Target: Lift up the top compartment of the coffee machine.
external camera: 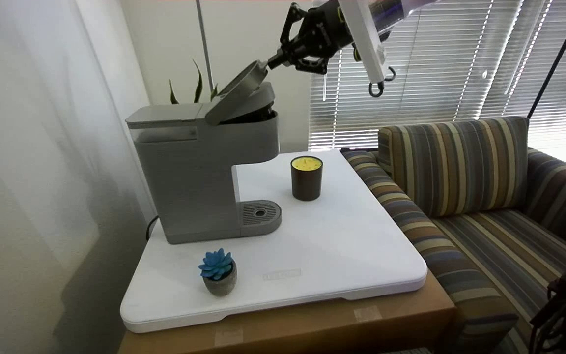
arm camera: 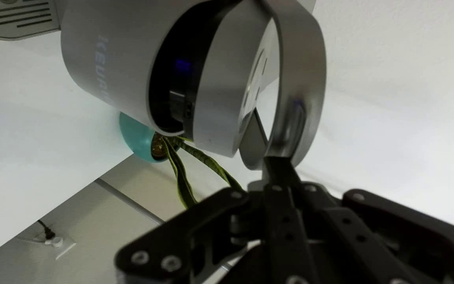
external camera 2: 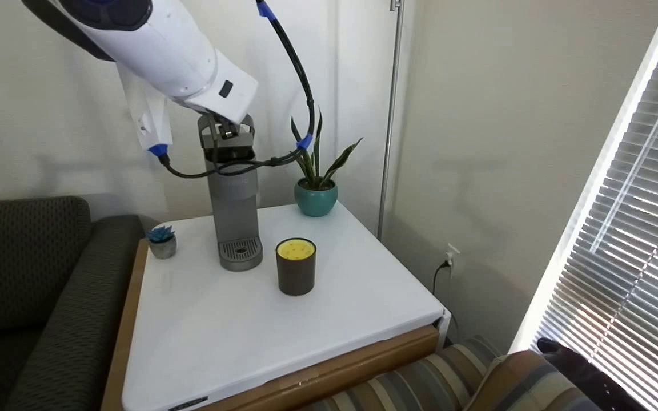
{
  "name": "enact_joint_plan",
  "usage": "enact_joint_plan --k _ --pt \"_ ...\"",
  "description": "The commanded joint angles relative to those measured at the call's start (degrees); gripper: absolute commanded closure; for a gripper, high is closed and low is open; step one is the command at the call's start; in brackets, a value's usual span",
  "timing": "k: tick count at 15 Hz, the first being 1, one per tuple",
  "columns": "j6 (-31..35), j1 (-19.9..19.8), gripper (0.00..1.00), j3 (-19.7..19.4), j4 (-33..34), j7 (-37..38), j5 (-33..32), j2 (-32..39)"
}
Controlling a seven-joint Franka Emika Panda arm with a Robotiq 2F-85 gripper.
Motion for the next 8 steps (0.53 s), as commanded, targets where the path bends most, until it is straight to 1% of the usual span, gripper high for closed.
enact_joint_plan --k 1,8 --pt "-1.88 -0.05 1.0 0.18 -0.06 -1.74 2.04 -1.21" --pt "-2.61 -0.43 1.0 -0.14 -0.14 -1.29 2.16 -0.71"
